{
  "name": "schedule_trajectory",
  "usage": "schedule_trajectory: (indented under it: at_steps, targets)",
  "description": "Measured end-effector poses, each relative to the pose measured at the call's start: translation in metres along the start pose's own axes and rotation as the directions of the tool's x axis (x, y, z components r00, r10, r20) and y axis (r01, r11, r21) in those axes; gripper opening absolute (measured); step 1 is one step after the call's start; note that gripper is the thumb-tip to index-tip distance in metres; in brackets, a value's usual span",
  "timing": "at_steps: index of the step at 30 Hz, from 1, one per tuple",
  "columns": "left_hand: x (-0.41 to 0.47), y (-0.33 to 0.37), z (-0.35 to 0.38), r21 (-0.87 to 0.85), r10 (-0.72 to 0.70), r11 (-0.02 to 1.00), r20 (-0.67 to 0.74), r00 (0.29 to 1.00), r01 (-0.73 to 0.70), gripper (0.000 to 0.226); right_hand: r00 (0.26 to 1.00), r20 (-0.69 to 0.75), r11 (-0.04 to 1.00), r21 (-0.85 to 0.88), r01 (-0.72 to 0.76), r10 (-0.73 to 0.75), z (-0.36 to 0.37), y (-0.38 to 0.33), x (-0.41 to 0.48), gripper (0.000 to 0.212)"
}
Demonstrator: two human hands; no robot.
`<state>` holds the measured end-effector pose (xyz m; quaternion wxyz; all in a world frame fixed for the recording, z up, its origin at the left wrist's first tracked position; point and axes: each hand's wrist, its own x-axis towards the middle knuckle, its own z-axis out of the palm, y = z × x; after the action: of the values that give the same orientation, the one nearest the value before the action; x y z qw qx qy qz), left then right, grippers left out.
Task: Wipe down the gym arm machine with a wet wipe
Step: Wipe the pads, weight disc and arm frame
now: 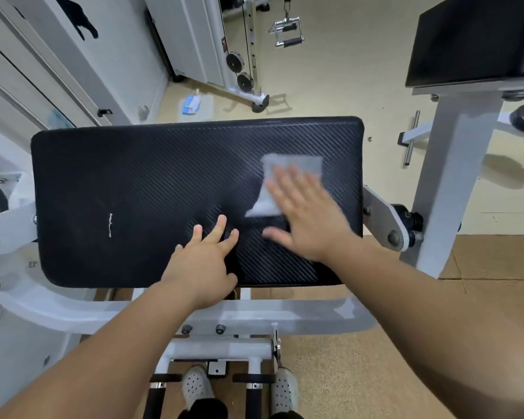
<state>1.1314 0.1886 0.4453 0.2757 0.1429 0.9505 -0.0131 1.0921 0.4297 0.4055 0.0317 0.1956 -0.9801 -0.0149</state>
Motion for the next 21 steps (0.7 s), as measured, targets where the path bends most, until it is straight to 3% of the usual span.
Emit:
schedule_trajectory:
  at_steps: [1,3,5,6,8,11,13,15,17,19,21]
  targets:
    - [0.000,-0.001,0.000,-0.003,0.001,1.000,-0.001,1.000,-0.001,0.083,0.987,-0.018,0.986,0.042,-0.161,0.161,-0.008,0.015,0.008,0.097]
    - [0.000,-0.001,0.001,-0.009,-0.003,1.000,0.002,1.000,0.003,0.082,0.868,-0.011,0.848,0.220,-0.483,0.497,-0.026,0.037,0.019,0.098]
    - [-0.001,0.000,0.000,-0.021,-0.010,1.000,0.004,1.000,0.010,0.082,0.789,0.009,0.747,0.317,-0.585,0.614,-0.030,0.036,0.022,0.099]
    - [-0.001,0.002,-0.001,-0.024,-0.012,1.000,0.003,1.000,0.012,0.082,0.794,-0.003,0.756,0.310,-0.577,0.608,-0.026,0.028,0.018,0.100]
    - [-0.001,0.003,-0.001,-0.024,-0.017,1.000,-0.006,1.000,0.017,0.082,0.883,-0.031,0.862,0.237,-0.449,0.468,-0.008,0.000,-0.003,0.102]
    - [-0.003,0.002,0.002,0.007,-0.013,1.000,-0.025,1.000,0.014,0.083,0.997,0.027,0.994,0.088,-0.070,0.068,0.033,-0.048,-0.072,0.103]
    - [-0.004,0.003,0.006,0.058,-0.012,0.998,-0.043,0.999,0.014,0.085,0.985,0.064,0.987,0.026,0.160,-0.162,0.060,-0.063,-0.122,0.101]
    - [-0.004,0.005,0.010,0.114,-0.008,0.993,-0.069,0.998,0.015,0.087,0.966,0.060,0.968,-0.005,0.252,-0.252,0.070,-0.050,-0.144,0.099]
    - [-0.003,0.006,0.013,0.130,-0.009,0.991,-0.082,0.997,0.020,0.089,0.987,0.042,0.987,-0.034,0.158,-0.157,0.066,-0.029,-0.139,0.098]
    - [-0.003,0.006,0.014,0.126,-0.008,0.992,-0.086,0.996,0.019,0.091,0.997,0.021,0.997,-0.007,-0.071,0.071,0.054,-0.016,-0.123,0.100]
    - [-0.003,0.005,0.015,0.115,-0.006,0.993,-0.089,0.996,0.017,0.091,0.949,0.001,0.948,0.045,-0.315,0.315,0.046,-0.022,-0.108,0.102]
